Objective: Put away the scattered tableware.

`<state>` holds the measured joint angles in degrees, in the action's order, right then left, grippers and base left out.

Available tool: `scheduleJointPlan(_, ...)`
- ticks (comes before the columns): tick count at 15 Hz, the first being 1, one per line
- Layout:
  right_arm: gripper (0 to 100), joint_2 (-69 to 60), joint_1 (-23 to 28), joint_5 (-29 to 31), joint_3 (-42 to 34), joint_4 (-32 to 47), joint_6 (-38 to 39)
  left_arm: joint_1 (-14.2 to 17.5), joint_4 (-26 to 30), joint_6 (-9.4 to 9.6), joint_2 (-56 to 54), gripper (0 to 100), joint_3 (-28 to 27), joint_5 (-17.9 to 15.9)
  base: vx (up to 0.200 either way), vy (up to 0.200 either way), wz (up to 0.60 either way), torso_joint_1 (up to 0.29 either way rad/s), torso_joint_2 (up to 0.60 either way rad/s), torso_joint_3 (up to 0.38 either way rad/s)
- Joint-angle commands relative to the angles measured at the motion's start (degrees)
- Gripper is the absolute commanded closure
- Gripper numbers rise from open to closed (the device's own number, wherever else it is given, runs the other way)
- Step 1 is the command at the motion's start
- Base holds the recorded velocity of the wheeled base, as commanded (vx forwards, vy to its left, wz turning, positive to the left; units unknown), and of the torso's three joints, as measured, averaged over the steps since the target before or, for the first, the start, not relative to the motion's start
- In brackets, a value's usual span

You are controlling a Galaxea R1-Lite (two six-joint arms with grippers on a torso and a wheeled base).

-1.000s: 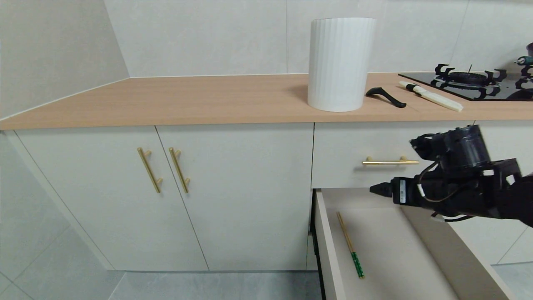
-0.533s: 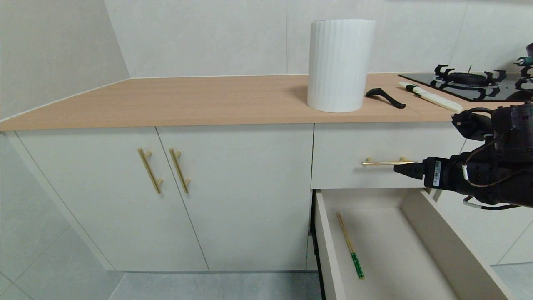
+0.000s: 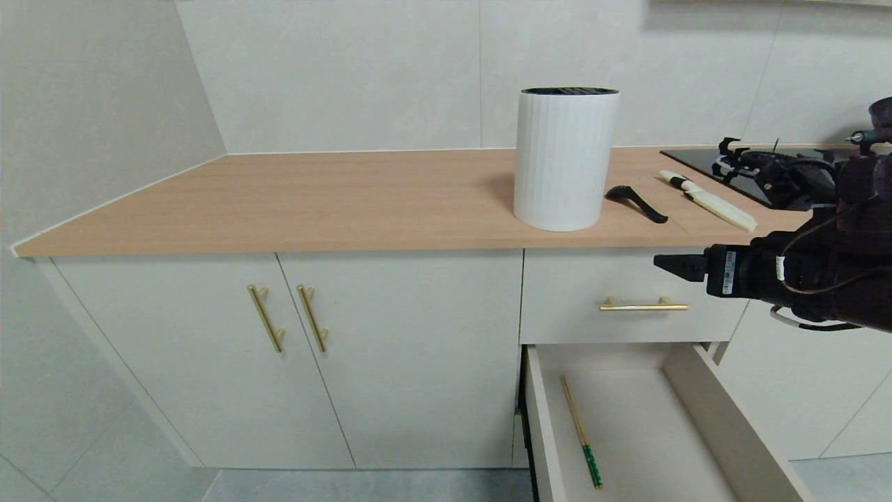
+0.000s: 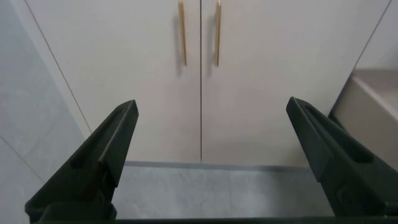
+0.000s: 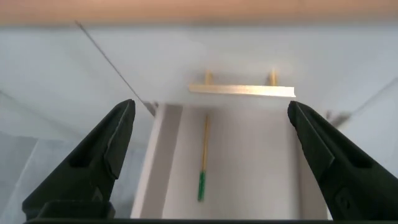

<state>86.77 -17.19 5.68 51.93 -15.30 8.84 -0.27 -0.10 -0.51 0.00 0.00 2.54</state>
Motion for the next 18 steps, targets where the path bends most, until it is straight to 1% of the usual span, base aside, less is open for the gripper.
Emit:
scheduleJointPlan(1,0,2.3,0.8,-0.8,1.6,-0.6,-1.9,0.0,-0.1,0.07,0.0,0,0.0,0.0,0.000,0.000,0.00,0.178,-0.48,-0.305)
scheduleJointPlan(2,0,2.3,0.8,-0.8,1.6,-0.6,-2.0,0.0,-0.1,-0.02,0.0,0,0.0,0.0,0.000,0.000,0.00,0.173,-0.48,-0.290)
scheduleJointPlan(4,0,4.0,2.0,-3.0,4.0,-0.8,-4.0,0.0,-0.1,-0.02,0.0,0,0.0,0.0,0.000,0.000,0.00,0.185,-0.48,-0.288)
scheduleJointPlan(7,0,7.9,5.1,-6.6,8.5,-0.8,-5.9,0.0,-0.1,-0.02,0.0,0,0.0,0.0,0.000,0.000,0.00,0.183,-0.45,-0.258)
scheduleJointPlan(8,0,10.2,7.6,-10.9,12.0,-0.8,-7.3,0.0,-0.1,-0.02,0.0,0,0.0,0.0,0.000,0.000,0.00,0.090,-0.20,-0.115)
scheduleJointPlan(9,0,12.4,9.5,-13.7,15.4,-0.7,-8.0,0.0,-0.1,-0.02,0.0,0,0.0,0.0,0.000,0.000,0.00,0.051,-0.12,-0.076)
scheduleJointPlan(11,0,17.7,11.7,-16.5,21.8,-0.3,-10.5,0.0,-0.1,-0.02,0.0,0,0.0,0.0,0.000,0.000,0.00,0.013,-0.03,-0.016)
scheduleJointPlan(12,0,20.1,11.9,-16.8,23.6,-0.3,-11.7,0.0,-0.1,-0.02,0.0,0,0.0,0.0,0.000,0.000,0.00,0.000,0.00,0.000)
scheduleJointPlan(14,0,23.4,11.9,-17.3,24.1,-0.4,-13.7,0.0,-0.1,0.07,0.0,0,0.0,0.0,0.000,0.000,0.00,0.000,0.00,0.000)
scheduleJointPlan(18,0,29.9,12.5,-18.2,27.6,-1.0,-13.6,0.0,-0.1,-0.02,0.0,0,0.0,0.0,0.000,0.000,0.00,0.000,0.00,0.000)
